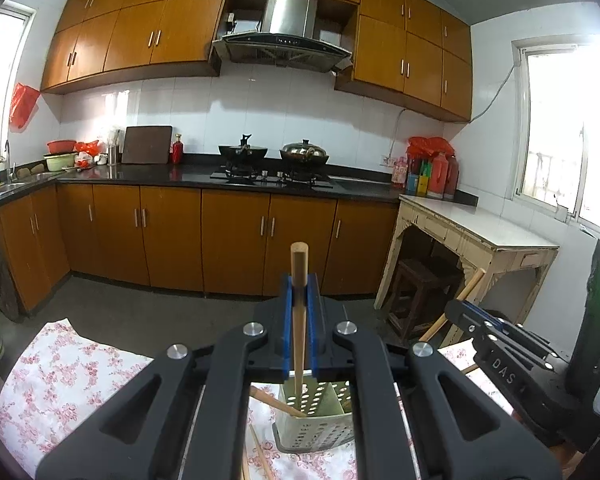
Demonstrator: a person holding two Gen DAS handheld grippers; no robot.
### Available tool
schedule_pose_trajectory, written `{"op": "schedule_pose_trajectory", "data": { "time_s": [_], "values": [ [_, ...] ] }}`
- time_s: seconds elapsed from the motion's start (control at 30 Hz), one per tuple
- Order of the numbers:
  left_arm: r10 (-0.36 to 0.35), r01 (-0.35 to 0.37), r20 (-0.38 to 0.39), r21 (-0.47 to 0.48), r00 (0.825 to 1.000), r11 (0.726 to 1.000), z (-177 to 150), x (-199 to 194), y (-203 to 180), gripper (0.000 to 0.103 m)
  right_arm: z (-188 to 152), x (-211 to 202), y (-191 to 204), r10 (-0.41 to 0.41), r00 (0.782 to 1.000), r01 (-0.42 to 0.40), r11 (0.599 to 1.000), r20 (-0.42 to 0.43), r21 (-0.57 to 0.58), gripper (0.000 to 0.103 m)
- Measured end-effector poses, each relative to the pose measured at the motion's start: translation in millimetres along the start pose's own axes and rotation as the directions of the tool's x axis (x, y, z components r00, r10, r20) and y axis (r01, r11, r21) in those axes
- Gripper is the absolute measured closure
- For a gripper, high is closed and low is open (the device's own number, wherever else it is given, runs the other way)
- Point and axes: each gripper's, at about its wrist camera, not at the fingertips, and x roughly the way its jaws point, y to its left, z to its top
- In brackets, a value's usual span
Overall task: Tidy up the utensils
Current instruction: 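Lower both held chopsticks into the green utensil holder, then open both tools to release the chopsticks into the holder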
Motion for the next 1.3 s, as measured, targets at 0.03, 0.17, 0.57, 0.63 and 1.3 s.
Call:
{"op": "schedule_pose_trajectory", "data": {
  "time_s": [0.03,0.17,0.57,0.63,1.3],
  "values": [
    [0.001,-0.001,-0.003,0.001,1.0,1.0,-2,1,1,0.095,0,2,0,0.001,1.0,-0.001,1.0,-0.004,0.001,0.096],
    [0.006,-0.006,-0.023,0.001,1.0,1.0,-6,5,4,0.095,-2,6,1,0.0,1.0,-0.001,1.0,-0.02,-0.002,0.096],
    [0.038,-0.039,-0.04,-0.029,0.999,0.999,-3,-5,18,0.067,1,-4,-8,-0.043,0.999,0.043,0.999,-0.029,0.014,0.058],
    [0.044,-0.045,-0.03,-0.03,0.999,0.999,-2,-12,20,0.063,4,-11,-7,-0.051,0.999,0.051,0.999,-0.014,0.007,0.058],
    [0.156,-0.157,-0.067,-0.009,0.985,0.988,-95,-119,71,0.036,-58,-109,-33,-0.134,0.99,0.132,0.99,-0.046,-0.045,0.058]
  ]
}}
